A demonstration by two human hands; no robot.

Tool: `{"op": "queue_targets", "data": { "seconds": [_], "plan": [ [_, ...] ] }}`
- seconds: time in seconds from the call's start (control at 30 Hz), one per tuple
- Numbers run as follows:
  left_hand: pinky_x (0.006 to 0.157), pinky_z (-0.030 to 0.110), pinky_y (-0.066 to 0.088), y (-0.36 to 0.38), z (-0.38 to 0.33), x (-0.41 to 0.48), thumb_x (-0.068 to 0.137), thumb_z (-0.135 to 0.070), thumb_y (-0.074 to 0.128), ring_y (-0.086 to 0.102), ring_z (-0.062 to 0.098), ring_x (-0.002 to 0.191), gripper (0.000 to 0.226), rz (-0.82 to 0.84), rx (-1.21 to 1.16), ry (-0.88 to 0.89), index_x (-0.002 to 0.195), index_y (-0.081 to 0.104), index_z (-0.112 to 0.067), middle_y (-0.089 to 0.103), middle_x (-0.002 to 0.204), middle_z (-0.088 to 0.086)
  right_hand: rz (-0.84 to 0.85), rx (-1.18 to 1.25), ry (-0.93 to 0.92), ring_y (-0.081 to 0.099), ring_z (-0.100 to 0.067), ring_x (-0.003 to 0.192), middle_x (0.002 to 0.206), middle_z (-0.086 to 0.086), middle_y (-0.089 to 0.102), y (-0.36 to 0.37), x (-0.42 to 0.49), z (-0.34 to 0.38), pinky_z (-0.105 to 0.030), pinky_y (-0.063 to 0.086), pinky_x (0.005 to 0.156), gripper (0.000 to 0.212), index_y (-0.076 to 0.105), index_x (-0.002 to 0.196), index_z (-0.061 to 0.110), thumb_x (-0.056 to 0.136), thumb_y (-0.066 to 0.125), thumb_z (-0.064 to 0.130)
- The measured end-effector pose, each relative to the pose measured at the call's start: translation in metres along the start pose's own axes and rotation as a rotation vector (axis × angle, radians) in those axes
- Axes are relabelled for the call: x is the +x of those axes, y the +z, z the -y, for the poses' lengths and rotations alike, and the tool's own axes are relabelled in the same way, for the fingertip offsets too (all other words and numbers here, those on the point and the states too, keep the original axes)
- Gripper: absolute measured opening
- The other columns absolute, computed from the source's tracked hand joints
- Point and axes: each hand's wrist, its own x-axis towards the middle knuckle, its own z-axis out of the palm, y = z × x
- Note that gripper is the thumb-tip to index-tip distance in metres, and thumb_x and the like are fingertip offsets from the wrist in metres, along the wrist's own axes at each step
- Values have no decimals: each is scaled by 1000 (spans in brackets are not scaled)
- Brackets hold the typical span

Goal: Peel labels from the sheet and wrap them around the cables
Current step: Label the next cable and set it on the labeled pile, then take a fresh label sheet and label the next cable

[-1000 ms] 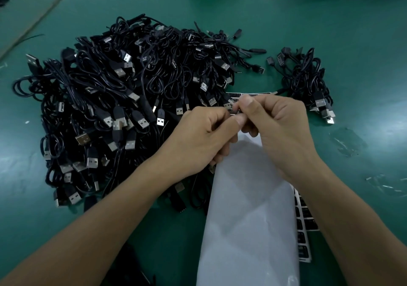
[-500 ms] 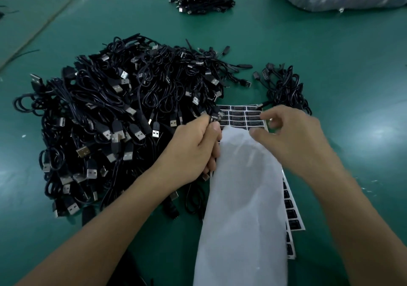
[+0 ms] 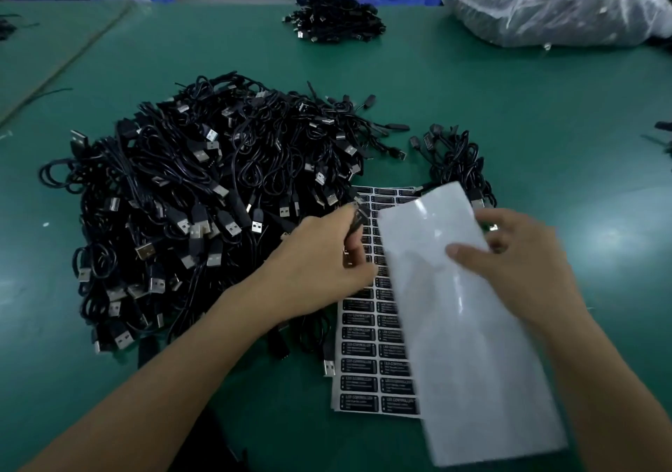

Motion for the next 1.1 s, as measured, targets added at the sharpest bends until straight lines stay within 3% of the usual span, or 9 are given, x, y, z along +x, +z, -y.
{"op": "queue_targets", "data": {
  "seconds": [0.1, 0.23, 0.33, 0.43, 0.6, 0.7, 0.8, 0.97, 1.1],
  "plan": [
    [59, 30, 47, -1, -16, -7, 72, -56, 77, 58, -2, 70, 46, 139, 209, 63, 75, 37, -34, 65, 85, -19, -207, 142, -34, 71, -3, 65, 78, 19, 74, -9, 11, -3, -28, 55, 65, 12, 69, 84, 29, 84, 79, 24],
    [58, 23, 30, 15, -30, -14, 59, -84, 69, 42, -2, 73, 64, 303, 463, 152, 80, 32, -36, 48, 88, -20, -370, 271, 18, 71, -17, 70, 78, 2, 74, -8, 28, -7, -36, 57, 71, 10, 65, 97, 22, 90, 70, 27],
    [98, 27, 40, 33, -26, -14, 56, -94, 59, 46, 5, 107, 78, 242, 564, 197, 94, 40, -28, 50, 118, -18, -447, 469, 115, 66, -7, 59, 80, 2, 71, -7, 37, -8, -28, 56, 63, 15, 65, 103, 13, 92, 68, 22],
    [118, 31, 5, 38, -21, -11, 50, -97, 58, 22, 18, 149, 116, 201, 601, 139, 131, 42, -15, 25, 162, -1, -391, 566, 194, 66, -7, 55, 80, 0, 71, -3, 38, -13, -20, 53, 53, 14, 66, 104, 10, 93, 68, 19],
    [114, 34, 31, 27, -11, -5, 43, -94, 66, 32, 14, 141, 141, 200, 572, 40, 153, 19, -20, 31, 157, -7, -320, 501, 190, 68, -11, 63, 84, 0, 74, -2, 35, -14, -27, 59, 63, 13, 68, 103, 14, 93, 69, 21],
    [93, 29, 44, 24, -13, -1, 44, -88, 72, 45, 9, 117, 111, 192, 524, -28, 129, 40, -24, 47, 127, -17, -285, 486, 195, 69, -13, 64, 84, 0, 74, -6, 33, -15, -31, 59, 67, 16, 68, 106, 14, 92, 70, 21],
    [68, 18, 32, 20, -15, 2, 50, -75, 83, 37, 1, 89, 80, 136, 427, -50, 95, 37, -28, 35, 100, -20, -257, 469, 199, 68, -9, 58, 73, 5, 75, -10, 31, -17, -29, 55, 65, 10, 69, 100, 17, 91, 70, 21],
    [81, 21, 36, 22, -19, -1, 57, -70, 83, 37, 7, 104, 85, 96, 503, 42, 117, 42, -26, 35, 117, -16, -232, 453, 195, 69, -10, 59, 73, 5, 76, -10, 32, -17, -30, 55, 66, 10, 69, 98, 17, 89, 71, 21],
    [63, 18, 30, 12, -17, 0, 61, -57, 87, 40, 1, 78, 63, 53, 350, -57, 82, 32, -35, 38, 93, -17, -169, 403, 157, 67, -8, 55, 72, 5, 76, -7, 28, -16, -26, 55, 55, 4, 67, 91, 22, 91, 70, 20]
  ]
}}
